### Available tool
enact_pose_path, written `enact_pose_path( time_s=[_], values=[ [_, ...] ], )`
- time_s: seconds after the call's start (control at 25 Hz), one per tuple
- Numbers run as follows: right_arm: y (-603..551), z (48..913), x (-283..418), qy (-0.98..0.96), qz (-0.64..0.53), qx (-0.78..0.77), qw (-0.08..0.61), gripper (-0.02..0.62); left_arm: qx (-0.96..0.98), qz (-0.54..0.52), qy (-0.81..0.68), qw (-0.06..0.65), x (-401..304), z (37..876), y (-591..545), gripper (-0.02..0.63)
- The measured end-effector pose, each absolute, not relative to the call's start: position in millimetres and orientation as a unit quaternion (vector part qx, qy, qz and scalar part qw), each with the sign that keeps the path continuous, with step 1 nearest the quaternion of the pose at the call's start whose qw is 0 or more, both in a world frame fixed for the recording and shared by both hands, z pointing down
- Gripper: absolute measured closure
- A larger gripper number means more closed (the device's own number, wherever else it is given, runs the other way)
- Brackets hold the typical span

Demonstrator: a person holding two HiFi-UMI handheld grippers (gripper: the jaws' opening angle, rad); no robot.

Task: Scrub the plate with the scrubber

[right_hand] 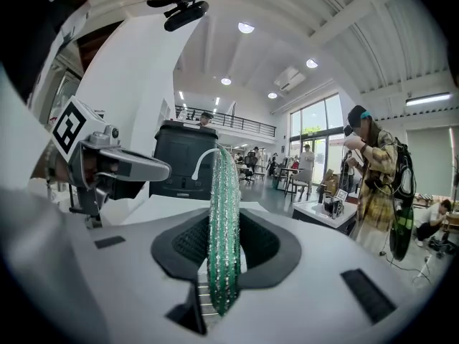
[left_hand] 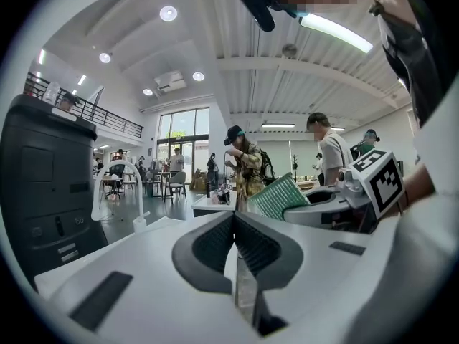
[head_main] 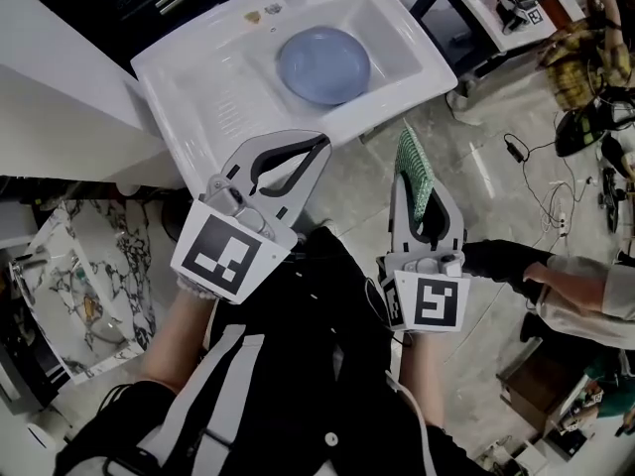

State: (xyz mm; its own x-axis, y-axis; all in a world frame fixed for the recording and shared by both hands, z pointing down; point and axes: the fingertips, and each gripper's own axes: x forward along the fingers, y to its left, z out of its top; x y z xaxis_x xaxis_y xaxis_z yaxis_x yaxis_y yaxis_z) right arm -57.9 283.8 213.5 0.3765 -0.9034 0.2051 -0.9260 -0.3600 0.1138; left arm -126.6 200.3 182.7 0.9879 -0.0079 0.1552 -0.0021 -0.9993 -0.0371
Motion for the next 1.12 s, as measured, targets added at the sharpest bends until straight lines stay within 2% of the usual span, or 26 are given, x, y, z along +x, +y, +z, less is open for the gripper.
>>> enact_pose_path(
  time_s=[0.48,1.12],
  values=[
    [266,214,-29,-0.571,0.041,0.812,0.112,0.503,-0.997,-0.066,0.022,0.032,-102,176,183,0.607],
    [179,221,72,-0.671,0.046,0.732,0.110,0.503,-0.984,-0.105,0.143,-0.006,-18,194,119,0.607]
  ],
)
